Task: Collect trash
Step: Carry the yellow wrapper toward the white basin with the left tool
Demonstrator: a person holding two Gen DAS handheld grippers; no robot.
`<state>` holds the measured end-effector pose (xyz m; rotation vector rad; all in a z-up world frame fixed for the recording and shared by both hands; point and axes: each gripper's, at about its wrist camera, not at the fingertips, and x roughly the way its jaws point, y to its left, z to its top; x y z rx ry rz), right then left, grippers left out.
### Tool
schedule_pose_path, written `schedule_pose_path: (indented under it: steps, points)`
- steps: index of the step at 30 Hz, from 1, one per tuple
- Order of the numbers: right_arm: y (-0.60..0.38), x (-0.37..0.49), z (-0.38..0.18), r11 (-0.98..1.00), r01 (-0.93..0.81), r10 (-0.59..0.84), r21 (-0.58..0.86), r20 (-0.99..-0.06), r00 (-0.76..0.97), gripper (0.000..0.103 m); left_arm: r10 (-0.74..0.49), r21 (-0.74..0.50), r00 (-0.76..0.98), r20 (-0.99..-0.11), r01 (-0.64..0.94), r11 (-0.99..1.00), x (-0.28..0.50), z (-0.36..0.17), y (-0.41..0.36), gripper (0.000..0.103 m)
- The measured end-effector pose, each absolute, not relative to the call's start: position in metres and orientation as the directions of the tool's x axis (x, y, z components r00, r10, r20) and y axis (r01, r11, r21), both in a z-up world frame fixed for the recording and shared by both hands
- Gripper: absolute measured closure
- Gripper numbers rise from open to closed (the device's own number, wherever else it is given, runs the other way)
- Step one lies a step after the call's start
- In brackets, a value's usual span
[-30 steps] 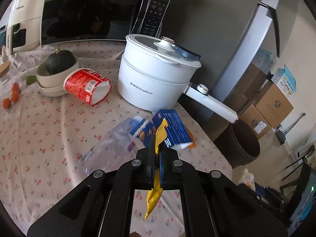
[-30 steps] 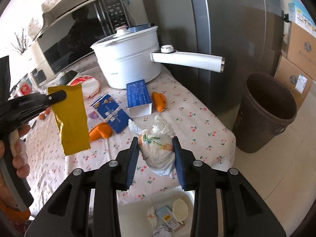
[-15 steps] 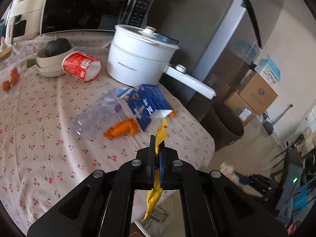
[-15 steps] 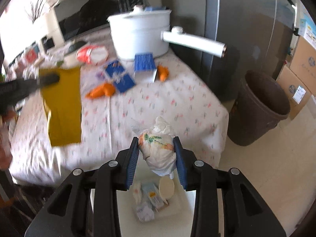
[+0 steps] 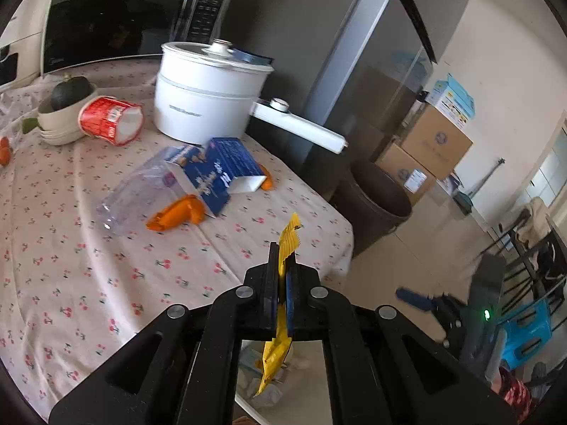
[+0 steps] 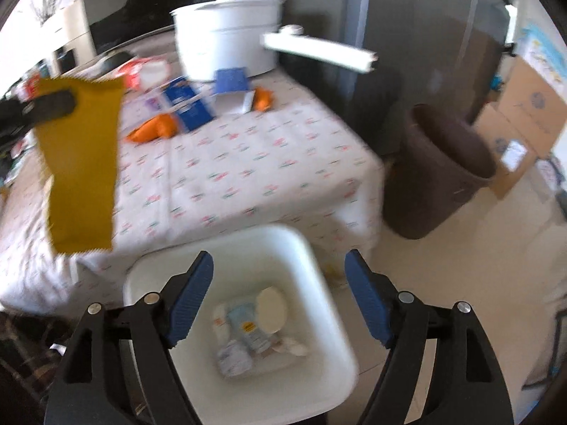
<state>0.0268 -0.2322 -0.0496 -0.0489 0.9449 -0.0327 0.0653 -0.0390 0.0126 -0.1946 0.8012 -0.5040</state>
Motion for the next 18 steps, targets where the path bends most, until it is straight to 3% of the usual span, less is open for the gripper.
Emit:
schedule_pose_path:
  steps: [18]
  points:
    - [-0.274, 0.043, -0.047, 0.982, 0.168, -0.173, -0.09, -0.789, 0.589, 0.027, -0.53, -0.339, 0.412, -0.741, 0.452, 0.825, 0.043, -0.036, -0.095, 0.099]
